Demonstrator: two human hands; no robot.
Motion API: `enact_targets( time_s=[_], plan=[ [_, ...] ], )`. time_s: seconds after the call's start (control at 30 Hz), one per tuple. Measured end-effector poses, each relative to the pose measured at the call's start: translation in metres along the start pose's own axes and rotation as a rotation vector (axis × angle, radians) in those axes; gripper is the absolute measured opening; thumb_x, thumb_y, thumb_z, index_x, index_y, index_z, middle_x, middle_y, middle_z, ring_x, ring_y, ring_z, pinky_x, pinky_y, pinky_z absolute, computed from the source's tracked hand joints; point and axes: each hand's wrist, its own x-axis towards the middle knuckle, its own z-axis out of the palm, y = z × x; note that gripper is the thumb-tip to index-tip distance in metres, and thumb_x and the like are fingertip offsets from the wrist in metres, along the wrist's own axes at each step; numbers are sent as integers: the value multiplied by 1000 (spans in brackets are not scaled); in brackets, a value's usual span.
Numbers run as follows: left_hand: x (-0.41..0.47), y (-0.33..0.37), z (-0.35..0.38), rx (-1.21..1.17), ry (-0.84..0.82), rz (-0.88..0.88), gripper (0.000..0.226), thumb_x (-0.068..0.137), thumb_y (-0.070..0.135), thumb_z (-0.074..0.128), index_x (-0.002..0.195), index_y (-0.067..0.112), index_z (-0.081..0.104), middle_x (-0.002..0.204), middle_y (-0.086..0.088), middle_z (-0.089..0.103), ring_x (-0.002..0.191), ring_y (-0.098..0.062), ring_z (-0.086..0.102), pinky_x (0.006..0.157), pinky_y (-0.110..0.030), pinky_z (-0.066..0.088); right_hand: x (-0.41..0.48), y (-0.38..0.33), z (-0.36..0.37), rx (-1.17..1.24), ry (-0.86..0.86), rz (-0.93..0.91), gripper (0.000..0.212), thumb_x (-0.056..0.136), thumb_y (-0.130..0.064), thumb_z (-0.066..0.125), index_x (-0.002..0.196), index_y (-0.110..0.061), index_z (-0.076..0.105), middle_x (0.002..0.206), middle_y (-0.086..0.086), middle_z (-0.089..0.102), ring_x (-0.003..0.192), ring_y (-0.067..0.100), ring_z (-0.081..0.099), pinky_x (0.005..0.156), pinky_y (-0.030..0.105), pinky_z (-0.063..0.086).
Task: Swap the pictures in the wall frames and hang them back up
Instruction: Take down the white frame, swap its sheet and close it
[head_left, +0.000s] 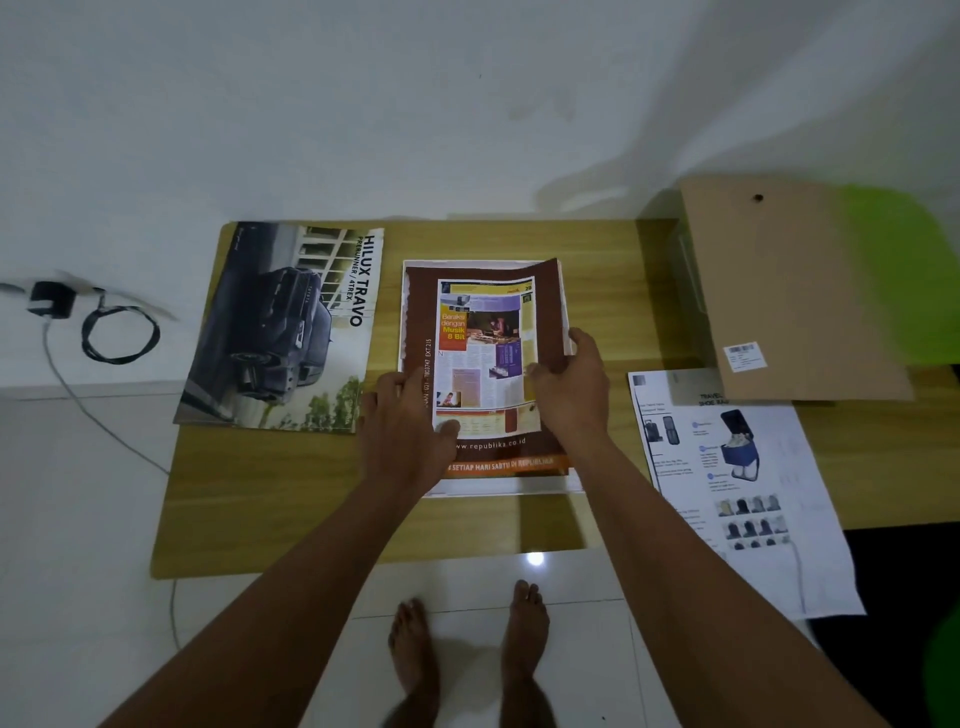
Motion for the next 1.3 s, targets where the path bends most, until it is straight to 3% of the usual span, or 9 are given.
enact_targets(
  time_s=[0.17,0.3,0.4,0.6,0.83,0.93,1.03,1.17,1.3],
  plan=[
    [6,6,-4,-64,10,-68,56,85,45,60,133,20,47,121,-9,53,112,-31,51,93,-48,48,6,8,-21,286,-185,140,42,98,-15,59,135,-32,49,111,-6,72,84,15,75,70,32,62],
    [11,10,-14,-247,-19,-117,47,87,59,43,115,25,58,103,-1,67,91,-23,65,78,-42,56,4,17,-33,406,-266,173,47,97,-13,61,138,-33,49,111,1,74,88,24,75,78,46,61],
    [16,19,-33,-376,54,-152,32,92,31,59,119,13,60,106,-6,72,83,-18,67,71,-24,50,-1,18,-37,445,-301,190,49,96,-14,63,139,-33,48,109,2,75,88,26,75,75,45,61],
    [31,25,-73,-783,33,-276,29,83,9,67,111,16,67,97,0,74,78,-18,73,75,-44,60,-17,-4,-44,143,-215,17,62,92,-23,69,145,-27,37,119,-3,68,88,11,71,67,22,55],
    [22,64,-115,-969,-35,-255,21,83,5,62,97,18,68,92,-3,74,74,-17,73,64,-34,60,-86,-58,-36,-343,-124,-405,63,84,-71,50,131,-29,51,132,-4,55,123,17,51,98,42,48],
    [12,83,-125,-990,-50,-235,24,76,4,62,95,16,71,81,0,75,68,-16,71,57,-30,56,-125,-78,-38,-254,-257,-418,56,84,-57,62,131,-31,45,123,-11,62,109,12,60,82,32,51],
    [2,102,-134,-1074,-114,-182,20,77,5,68,95,13,69,82,-6,74,68,-17,71,58,-29,57,-141,-81,-51,-304,-101,-475,54,90,-18,58,140,-31,40,112,-3,67,99,21,63,76,37,54],
    [-12,110,-135,-1014,-117,-127,38,81,59,62,95,24,68,93,1,71,87,-17,69,71,-39,59,-146,-70,-86,-127,109,-371,55,90,-1,47,136,-30,48,102,-7,68,92,16,64,69,32,51],
    [-32,93,-110,-773,-169,-286,54,87,40,65,134,19,50,128,-5,57,110,-25,58,92,-38,48,-146,-38,-127,274,126,-140,59,86,6,48,127,-35,56,108,-9,68,95,6,64,78,33,57]
  ],
)
